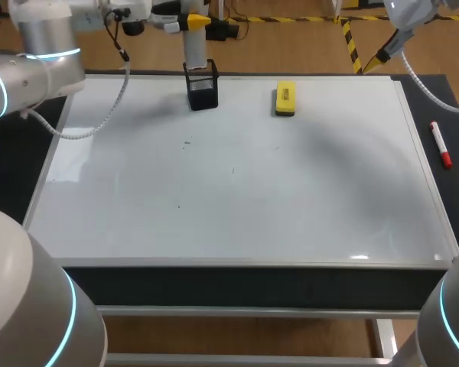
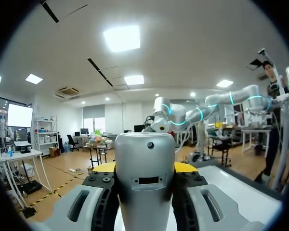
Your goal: Pick up the inspection probe, press it on each red-marked spot on the whiteboard one by one, put down the probe, pick up the eraser, and wipe off all the red marks.
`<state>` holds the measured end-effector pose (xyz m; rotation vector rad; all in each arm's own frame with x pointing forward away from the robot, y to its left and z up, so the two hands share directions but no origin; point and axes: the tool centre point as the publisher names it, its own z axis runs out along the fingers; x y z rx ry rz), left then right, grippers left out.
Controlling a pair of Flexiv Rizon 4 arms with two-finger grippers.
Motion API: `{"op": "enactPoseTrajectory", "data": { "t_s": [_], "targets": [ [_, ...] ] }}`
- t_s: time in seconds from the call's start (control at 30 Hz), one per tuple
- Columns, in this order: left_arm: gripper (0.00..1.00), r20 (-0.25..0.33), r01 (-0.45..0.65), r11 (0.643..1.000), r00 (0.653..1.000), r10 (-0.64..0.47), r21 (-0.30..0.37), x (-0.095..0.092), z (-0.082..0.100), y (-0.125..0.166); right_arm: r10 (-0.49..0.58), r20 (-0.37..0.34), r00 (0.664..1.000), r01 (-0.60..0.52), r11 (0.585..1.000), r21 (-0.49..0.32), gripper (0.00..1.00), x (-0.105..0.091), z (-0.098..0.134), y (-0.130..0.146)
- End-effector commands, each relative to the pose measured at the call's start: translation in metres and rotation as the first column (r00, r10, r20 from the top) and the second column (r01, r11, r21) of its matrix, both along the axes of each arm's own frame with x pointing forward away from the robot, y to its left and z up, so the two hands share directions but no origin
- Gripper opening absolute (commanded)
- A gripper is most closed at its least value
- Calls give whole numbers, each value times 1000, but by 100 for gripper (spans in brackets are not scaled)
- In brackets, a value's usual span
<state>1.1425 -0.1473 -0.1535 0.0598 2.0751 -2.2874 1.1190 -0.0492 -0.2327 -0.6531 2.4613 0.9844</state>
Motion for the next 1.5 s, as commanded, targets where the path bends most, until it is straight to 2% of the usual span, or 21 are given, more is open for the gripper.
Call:
{"op": "enactPoseTrajectory", "data": {
  "t_s": [0.03, 0.3, 0.57, 0.73, 1.27, 1.5],
  "targets": [
    [0, 7, 33, 999, 999, -33, -7, 9, -6, -5, 2, -1, 1000, -2, 1000, -5, 100, 1, 0, 0],
    [0, 5, 42, 999, 999, -42, 12, 15, -23, -8, 2, -1, 1000, -2, 1000, -5, 100, 1, 0, 0],
    [0, 37, 24, 1000, 999, -24, 5, 22, -35, -6, 2, -1, 1000, -2, 1000, -5, 100, 1, 0, 0],
    [0, 9, 22, 1000, 1000, -22, -8, 25, -47, -6, 2, -1, 1000, -2, 1000, -5, 100, 1, 0, 0],
    [0, -22, 0, 1000, 1000, -1, -16, 31, -78, -5, 2, -1, 1000, -2, 1000, -5, 100, 1, 0, 0],
    [0, -59, -14, 1000, 998, 12, -25, 31, -93, -5, 2, -1, 1000, -2, 1000, -5, 100, 1, 0, 0]
  ]
}}
